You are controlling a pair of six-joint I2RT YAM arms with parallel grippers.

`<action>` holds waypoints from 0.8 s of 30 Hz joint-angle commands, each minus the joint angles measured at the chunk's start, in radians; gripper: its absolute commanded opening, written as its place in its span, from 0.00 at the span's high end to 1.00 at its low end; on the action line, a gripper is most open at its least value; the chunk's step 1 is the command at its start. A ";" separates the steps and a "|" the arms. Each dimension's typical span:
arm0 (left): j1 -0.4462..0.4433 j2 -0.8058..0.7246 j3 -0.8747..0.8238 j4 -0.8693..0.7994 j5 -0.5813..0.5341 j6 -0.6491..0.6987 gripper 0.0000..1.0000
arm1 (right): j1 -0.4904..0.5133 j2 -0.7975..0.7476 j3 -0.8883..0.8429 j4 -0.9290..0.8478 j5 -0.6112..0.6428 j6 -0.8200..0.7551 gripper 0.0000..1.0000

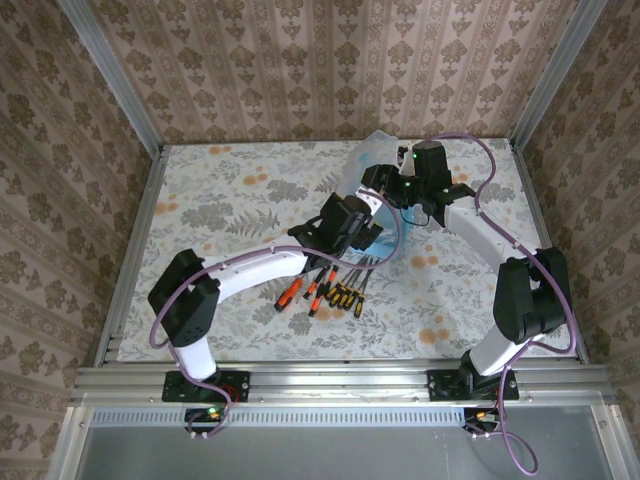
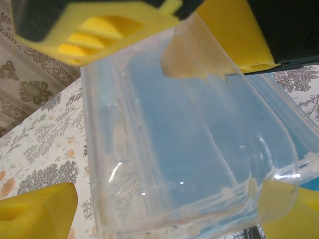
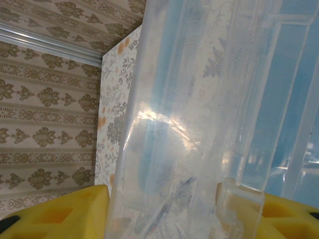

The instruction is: Pack the tool kit

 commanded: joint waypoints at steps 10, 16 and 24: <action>0.028 -0.007 -0.061 0.143 0.092 0.066 0.24 | 0.011 -0.024 0.017 -0.010 -0.019 -0.004 0.41; 0.028 -0.022 -0.086 0.178 0.108 0.078 0.36 | 0.009 -0.022 0.024 -0.010 -0.021 -0.004 0.41; 0.028 -0.040 -0.105 0.200 0.059 0.086 0.41 | -0.003 -0.022 0.034 -0.015 -0.025 -0.008 0.39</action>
